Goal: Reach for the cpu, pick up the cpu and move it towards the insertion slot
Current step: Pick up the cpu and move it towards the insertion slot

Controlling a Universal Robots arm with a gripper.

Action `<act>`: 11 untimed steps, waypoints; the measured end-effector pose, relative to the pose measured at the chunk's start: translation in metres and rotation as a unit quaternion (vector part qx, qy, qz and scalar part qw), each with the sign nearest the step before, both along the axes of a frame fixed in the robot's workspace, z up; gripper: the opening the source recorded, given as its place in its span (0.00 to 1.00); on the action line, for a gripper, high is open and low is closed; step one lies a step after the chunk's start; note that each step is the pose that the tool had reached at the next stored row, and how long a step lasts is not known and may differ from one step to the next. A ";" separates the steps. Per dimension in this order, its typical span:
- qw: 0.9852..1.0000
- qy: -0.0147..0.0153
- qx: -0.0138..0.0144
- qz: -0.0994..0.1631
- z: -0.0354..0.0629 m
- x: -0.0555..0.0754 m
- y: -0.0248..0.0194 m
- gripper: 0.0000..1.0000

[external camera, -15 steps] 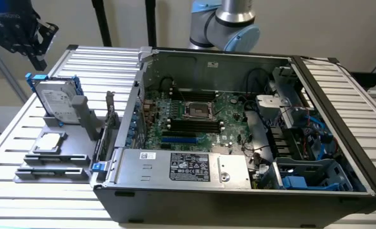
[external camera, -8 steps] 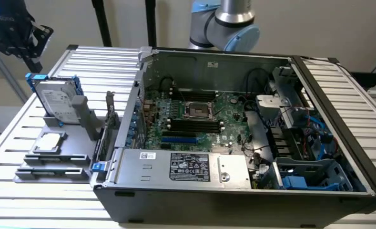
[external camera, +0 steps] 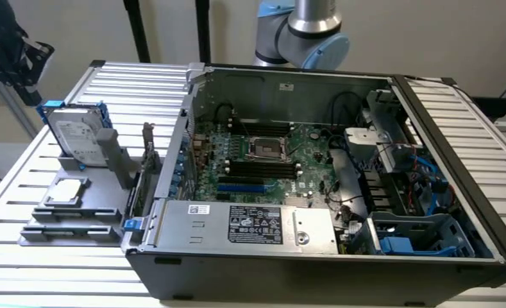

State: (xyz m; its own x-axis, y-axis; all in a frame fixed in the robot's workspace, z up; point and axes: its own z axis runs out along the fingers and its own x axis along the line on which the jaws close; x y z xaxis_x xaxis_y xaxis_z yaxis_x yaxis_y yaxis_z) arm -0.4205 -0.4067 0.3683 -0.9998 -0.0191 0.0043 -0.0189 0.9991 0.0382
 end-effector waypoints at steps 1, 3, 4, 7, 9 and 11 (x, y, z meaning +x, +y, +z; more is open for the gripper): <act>1.000 0.001 0.000 0.000 -0.0004 -0.001 -0.0026 0.11; 1.000 0.002 0.000 0.000 -0.0014 -0.002 -0.0081 0.11; 1.000 0.003 0.000 0.000 -0.0019 -0.002 -0.0107 0.11; 1.000 0.006 -0.001 0.000 -0.0031 -0.002 -0.0187 0.11; 1.000 0.008 -0.001 0.000 -0.0040 -0.002 -0.0239 0.11; 1.000 0.009 -0.002 0.000 -0.0051 -0.002 -0.0290 0.11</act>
